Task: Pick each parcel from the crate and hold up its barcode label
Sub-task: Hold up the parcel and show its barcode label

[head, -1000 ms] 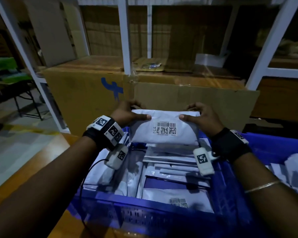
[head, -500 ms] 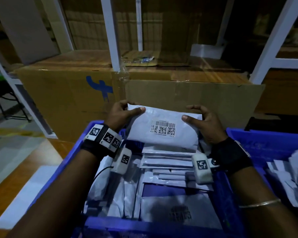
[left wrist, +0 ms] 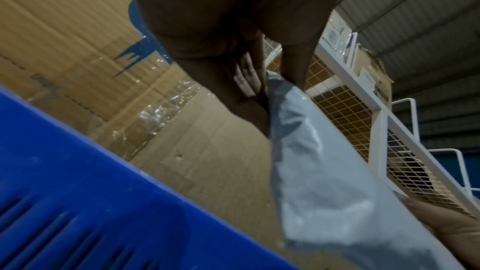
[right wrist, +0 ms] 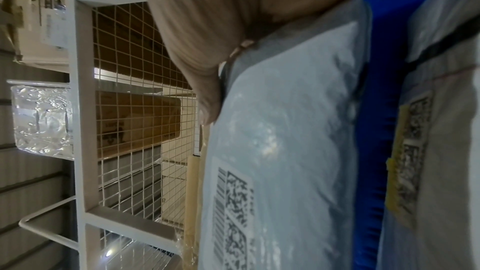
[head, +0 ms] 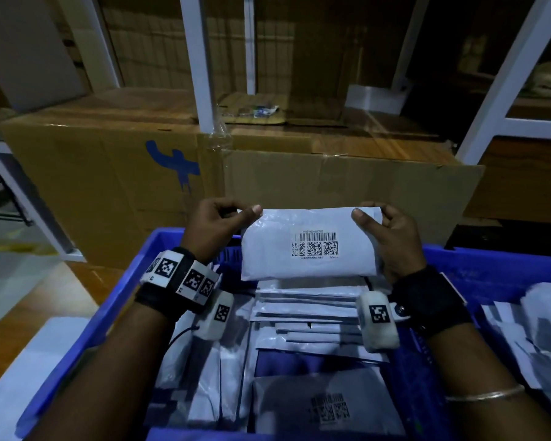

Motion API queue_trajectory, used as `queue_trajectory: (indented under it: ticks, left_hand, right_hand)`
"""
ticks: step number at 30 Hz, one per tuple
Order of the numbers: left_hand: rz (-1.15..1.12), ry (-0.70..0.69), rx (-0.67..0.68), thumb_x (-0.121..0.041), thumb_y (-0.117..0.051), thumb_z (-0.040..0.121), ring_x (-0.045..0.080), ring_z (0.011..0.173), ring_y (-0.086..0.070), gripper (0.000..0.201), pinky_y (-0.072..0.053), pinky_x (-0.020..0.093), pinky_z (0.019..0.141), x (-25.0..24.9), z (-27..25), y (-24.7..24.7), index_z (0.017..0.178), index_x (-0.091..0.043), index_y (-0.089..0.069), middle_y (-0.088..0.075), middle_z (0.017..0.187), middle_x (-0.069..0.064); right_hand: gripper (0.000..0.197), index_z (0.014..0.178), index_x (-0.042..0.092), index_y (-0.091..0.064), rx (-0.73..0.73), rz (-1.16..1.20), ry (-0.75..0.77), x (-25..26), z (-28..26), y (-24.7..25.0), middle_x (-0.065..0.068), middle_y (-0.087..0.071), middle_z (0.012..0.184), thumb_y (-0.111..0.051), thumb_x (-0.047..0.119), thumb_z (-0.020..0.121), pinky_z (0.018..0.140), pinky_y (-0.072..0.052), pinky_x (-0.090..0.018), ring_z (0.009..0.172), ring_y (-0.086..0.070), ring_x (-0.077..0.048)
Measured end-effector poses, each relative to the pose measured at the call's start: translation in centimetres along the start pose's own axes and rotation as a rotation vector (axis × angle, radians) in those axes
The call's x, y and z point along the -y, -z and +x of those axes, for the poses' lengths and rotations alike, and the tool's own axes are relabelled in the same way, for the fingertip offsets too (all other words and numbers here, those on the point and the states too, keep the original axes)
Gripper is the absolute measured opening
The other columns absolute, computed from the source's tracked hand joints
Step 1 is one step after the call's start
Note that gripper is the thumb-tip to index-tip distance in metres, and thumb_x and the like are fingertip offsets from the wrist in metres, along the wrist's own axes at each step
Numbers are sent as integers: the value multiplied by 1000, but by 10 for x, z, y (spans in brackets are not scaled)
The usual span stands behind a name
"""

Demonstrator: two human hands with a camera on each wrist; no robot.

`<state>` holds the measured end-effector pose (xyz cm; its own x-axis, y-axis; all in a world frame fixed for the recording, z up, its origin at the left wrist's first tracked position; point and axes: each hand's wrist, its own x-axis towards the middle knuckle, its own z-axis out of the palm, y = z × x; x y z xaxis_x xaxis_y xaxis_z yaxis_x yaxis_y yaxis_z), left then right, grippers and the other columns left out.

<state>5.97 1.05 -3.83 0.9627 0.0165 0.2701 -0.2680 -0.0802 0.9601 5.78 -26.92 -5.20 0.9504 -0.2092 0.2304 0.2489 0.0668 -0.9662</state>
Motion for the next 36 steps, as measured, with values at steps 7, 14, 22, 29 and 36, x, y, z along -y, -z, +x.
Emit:
queue_trajectory:
  ticks: [7,14,22,29,36]
  left_hand:
    - [-19,68,-35,-17,-71,85,14,61,-68,36,-59,34,60,6,1,1,87,17,-61,-69,63,-1]
    - [-28,25,-140,-18,-73,83,20,61,-67,36,-55,31,55,12,8,6,80,16,-62,-68,66,10]
    - [35,-10,-117,-22,-69,88,16,65,-67,30,-55,30,57,11,7,6,78,6,-65,-69,69,8]
    - [137,101,134,-21,-73,82,23,68,-62,26,-50,33,61,8,-3,-3,80,5,-67,-65,73,24]
    - [113,114,187,-4,-74,79,15,55,-67,11,-56,26,57,10,-4,1,73,3,-68,-69,61,14]
  right_hand:
    - [8,90,14,-66,-2,-12,0,-1,0,0,5,-73,74,-73,13,85,58,-54,-24,67,-67,-10]
    - [6,90,10,-63,59,143,-116,6,-5,-4,-3,-72,75,-66,16,90,56,-54,-27,64,-67,-15]
    - [12,96,14,-65,64,59,-153,1,-6,-5,-8,-73,88,-57,23,97,70,-57,-40,75,-69,-20]
    - [11,92,19,-62,-104,52,-44,1,1,3,-6,-70,90,-56,24,99,77,-54,-48,78,-65,-21]
    - [11,94,18,-63,-140,109,-25,3,0,5,-5,-72,90,-55,21,99,79,-55,-49,79,-68,-22]
